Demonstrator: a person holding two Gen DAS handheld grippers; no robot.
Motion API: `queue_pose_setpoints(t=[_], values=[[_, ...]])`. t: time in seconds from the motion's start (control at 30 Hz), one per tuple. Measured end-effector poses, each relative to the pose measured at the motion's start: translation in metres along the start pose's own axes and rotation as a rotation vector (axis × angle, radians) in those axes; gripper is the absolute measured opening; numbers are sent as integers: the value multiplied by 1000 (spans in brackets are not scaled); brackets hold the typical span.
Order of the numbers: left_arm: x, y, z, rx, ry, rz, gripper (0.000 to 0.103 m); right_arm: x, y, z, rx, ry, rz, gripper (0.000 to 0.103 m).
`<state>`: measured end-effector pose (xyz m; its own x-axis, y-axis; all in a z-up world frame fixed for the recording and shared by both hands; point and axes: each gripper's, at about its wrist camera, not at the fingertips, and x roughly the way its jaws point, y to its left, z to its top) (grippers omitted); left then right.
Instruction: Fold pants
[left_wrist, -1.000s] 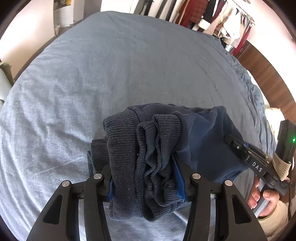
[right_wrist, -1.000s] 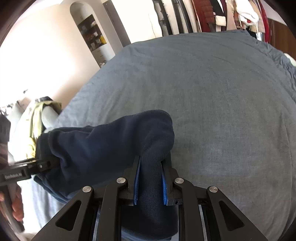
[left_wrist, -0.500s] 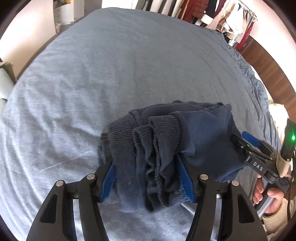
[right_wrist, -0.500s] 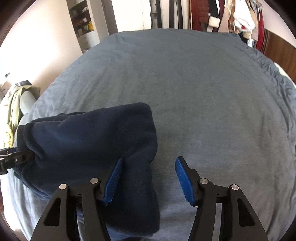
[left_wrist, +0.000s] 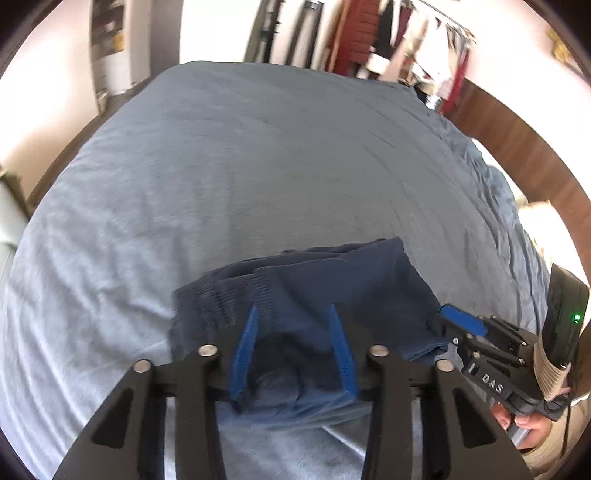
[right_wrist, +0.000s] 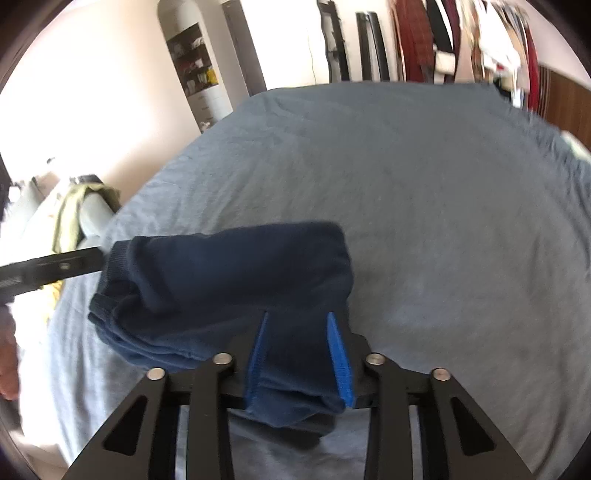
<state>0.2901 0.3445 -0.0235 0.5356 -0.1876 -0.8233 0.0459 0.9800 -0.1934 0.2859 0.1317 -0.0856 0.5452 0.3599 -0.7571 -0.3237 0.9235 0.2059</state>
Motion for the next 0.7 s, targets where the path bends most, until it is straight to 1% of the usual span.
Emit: queue_pose_setpoints(t=[0.03,0.07,0.1,0.13,0.2,0.23,0.33,0.47,0.6,0.63,0.67,0.7], values=[[7,-2,1,9,4,8,36,1,-1,-3,8,8,8,27],[12,-2,1,23,3,28,36,4,-3,-7,16,12,17,26],[18,-2,0,49,1,76,36,5,-3,-9,17,12,20,26],[24,0,-2,66,9,108,34,7,0,-11,9,15,17,26],[32,8,-6,76,19,132,33,10,4,-17,-6,23,6,26],[33,10,-7,73,24,140,29,12,4,-20,-9,35,8,26],[41,19,-14,62,37,135,28,17,3,-31,-9,70,-4,26],[42,21,-18,63,28,129,28,22,9,-37,-40,74,-22,26],[29,17,-20,84,28,142,29,25,12,-39,-67,78,-37,26],[21,14,-19,80,20,164,34,24,12,-39,-67,76,-38,26],[14,11,-18,76,5,194,45,22,13,-37,-70,69,-41,26],[3,9,-18,71,-25,213,48,18,10,-36,-71,56,-45,26]])
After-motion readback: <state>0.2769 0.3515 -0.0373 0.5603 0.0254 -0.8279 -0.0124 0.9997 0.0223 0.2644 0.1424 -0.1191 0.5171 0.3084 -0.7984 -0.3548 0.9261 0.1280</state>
